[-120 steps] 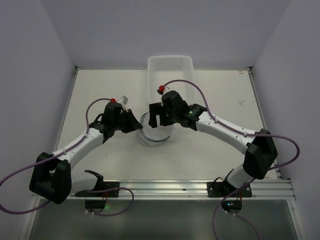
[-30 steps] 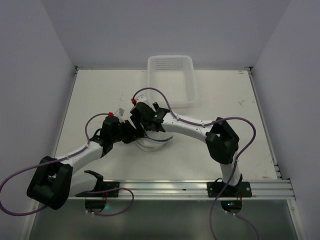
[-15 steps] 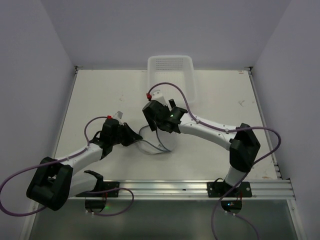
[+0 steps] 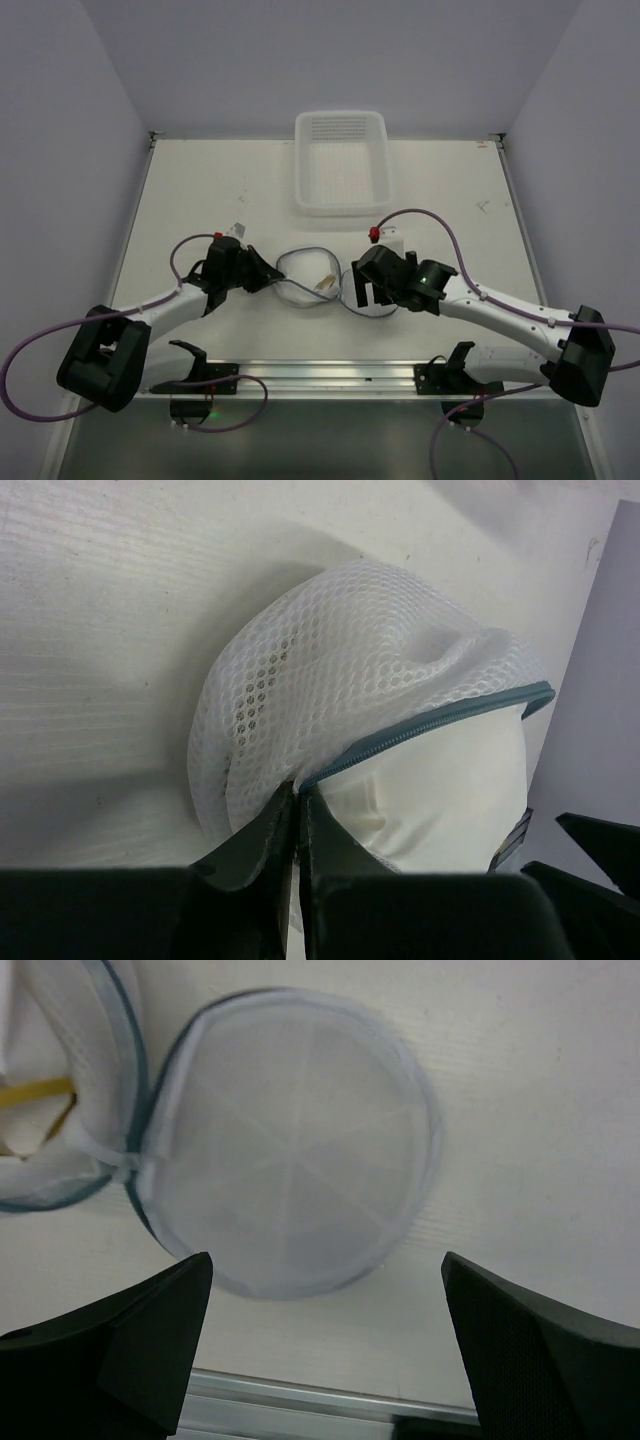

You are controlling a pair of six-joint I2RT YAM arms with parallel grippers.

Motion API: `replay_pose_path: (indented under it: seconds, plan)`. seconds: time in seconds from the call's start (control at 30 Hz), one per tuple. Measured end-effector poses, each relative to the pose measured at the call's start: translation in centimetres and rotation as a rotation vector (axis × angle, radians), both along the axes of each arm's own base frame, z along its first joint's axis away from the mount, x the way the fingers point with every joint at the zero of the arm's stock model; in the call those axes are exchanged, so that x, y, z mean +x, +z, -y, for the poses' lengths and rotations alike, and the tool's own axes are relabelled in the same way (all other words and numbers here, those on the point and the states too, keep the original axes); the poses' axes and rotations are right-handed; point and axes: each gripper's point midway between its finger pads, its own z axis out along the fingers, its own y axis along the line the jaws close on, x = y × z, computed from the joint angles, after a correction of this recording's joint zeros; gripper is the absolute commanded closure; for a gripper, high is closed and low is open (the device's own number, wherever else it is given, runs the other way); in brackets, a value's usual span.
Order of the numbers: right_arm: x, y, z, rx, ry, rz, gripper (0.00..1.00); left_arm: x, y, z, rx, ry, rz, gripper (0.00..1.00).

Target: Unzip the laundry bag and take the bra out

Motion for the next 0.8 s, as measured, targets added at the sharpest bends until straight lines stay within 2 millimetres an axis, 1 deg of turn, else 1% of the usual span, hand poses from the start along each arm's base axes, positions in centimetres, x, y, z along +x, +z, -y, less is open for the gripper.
replay_pose_path:
  seconds: [0.07,0.1,0.17,0.2,0.23,0.3,0.33,0.4,0.47,0.5,0.53,0.6,0.7,0.73,0.77,0.8]
  plan:
    - [-1.0,-1.5,1.2,-0.013,-0.024,-0.047,0.01,0.2,0.2,0.1,-0.001,-0.001,0.003,0.93]
    - [-1.3,-1.6,1.6,-0.012,-0.037,-0.054,0.01,0.3,0.4,0.1,-0.002,-0.001,0.008,0.93]
    - [-1.4,-0.9,2.0,0.015,-0.046,-0.039,0.02,0.7,0.9,0.3,-0.006,-0.002,0.02,0.93]
    - [-1.3,0.0,1.7,0.053,-0.038,-0.014,0.04,0.8,1.0,0.3,-0.007,-0.003,0.025,0.93]
    - [-1.1,1.1,1.3,0.1,-0.024,0.015,0.05,0.9,1.2,0.4,-0.007,-0.004,0.029,0.93]
    - [-0.5,3.8,-0.2,0.197,0.025,0.079,0.11,1.0,1.3,0.4,-0.005,-0.007,0.032,0.93]
    - [-0.2,4.6,-0.9,0.226,0.045,0.095,0.13,1.0,1.3,0.4,-0.004,-0.007,0.032,0.93]
    - [0.9,6.8,-3.3,0.286,0.1,0.124,0.16,1.0,1.4,0.4,-0.001,-0.009,0.03,0.93]
    - [2.3,8.3,-6.1,0.332,0.149,0.142,0.16,1.0,1.5,0.4,0.004,-0.015,0.03,0.93]
    - [3.1,8.3,-7.4,0.346,0.169,0.144,0.16,1.1,1.6,0.4,0.007,-0.02,0.032,0.93]
    - [3.7,7.8,-8.6,0.35,0.188,0.135,0.16,1.1,1.8,0.4,0.008,-0.022,0.035,0.93]
    - [4.3,6.0,-10.0,0.338,0.219,0.098,0.16,1.3,2.2,0.5,0.009,-0.026,0.047,0.93]
    - [5.1,3.1,-11.4,0.303,0.245,0.031,0.14,1.3,2.8,0.5,0.012,-0.034,0.068,0.93]
    - [5.3,2.2,-11.9,0.297,0.256,0.009,0.11,1.3,2.9,0.4,0.013,-0.037,0.073,0.93]
    - [5.6,1.5,-12.3,0.293,0.263,-0.008,0.06,1.3,3.1,0.4,0.015,-0.04,0.078,0.93]
    - [5.8,1.1,-12.6,0.29,0.268,-0.015,0.05,1.3,3.2,0.4,0.017,-0.041,0.082,0.93]
